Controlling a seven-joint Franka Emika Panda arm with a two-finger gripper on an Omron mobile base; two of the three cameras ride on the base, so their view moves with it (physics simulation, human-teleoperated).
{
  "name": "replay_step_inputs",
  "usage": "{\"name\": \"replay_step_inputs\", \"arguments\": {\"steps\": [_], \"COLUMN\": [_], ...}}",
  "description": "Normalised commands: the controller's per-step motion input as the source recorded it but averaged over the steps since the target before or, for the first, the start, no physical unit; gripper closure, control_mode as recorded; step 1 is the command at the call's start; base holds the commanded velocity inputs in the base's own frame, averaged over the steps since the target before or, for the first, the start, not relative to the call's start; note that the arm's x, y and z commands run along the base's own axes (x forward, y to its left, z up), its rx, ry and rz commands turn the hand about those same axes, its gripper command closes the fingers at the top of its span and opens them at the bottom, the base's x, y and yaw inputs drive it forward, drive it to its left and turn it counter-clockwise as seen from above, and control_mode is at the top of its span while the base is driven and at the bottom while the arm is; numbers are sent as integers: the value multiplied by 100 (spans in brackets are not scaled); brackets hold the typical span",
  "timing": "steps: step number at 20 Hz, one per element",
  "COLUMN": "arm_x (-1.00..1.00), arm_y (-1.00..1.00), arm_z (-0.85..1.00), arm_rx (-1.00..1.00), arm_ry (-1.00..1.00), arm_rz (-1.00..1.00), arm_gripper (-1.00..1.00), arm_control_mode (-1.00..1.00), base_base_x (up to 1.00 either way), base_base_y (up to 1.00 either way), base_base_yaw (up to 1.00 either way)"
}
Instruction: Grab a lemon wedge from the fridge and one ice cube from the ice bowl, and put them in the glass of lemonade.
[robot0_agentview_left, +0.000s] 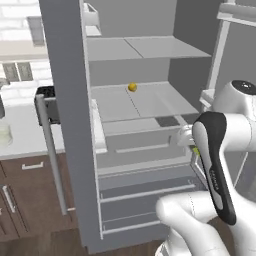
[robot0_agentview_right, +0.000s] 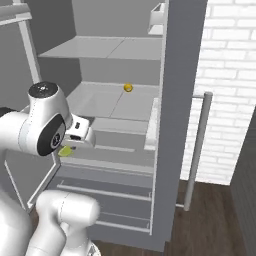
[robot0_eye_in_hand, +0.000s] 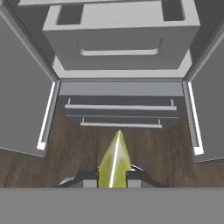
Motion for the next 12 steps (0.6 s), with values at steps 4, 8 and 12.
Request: {"name": "replay_step_inputs", "arguments": {"steps": [4,8,12], "arm_x": [0,0,0], "arm_y": [0,0,0], "arm_z": [0,0,0], "arm_rx": [0,0,0], "arm_ry": [0,0,0], "arm_rz": [0,0,0], "arm_gripper": [100,100,100], "arm_control_mode": [100,100,100], "base_base_x": [-100,-50,0], "base_base_y": [21,52,10], "base_base_yaw": [3,75,100]}}
